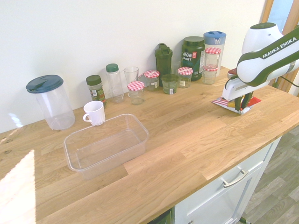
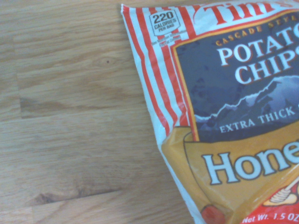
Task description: Put the chip bag into the container
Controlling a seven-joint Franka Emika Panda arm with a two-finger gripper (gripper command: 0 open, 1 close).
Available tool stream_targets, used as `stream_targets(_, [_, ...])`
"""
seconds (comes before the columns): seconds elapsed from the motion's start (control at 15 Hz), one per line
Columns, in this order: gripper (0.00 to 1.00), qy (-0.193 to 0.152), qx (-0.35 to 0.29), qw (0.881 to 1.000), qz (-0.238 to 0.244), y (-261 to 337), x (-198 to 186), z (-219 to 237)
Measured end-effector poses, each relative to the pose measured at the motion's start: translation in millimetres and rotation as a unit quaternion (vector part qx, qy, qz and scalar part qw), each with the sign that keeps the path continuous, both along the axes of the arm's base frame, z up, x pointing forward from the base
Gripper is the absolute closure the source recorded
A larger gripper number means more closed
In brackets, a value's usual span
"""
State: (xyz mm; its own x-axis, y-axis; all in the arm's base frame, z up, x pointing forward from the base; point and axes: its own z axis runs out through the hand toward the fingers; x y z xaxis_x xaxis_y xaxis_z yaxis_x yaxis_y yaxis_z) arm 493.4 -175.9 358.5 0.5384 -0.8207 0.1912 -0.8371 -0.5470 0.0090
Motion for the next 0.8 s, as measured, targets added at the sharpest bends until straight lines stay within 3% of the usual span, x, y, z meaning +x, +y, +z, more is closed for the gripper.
stream_targets(0.4, [1.0, -0.007, -0.008, 1.0, -0.006, 6, 1, 7])
stream_targets(0.6, [1.0, -0.031, -0.02, 0.999, -0.004, 32, -1, 48])
stream_targets(0.8, [1.0, -0.052, -0.042, 0.998, 0.005, 94, -10, 105])
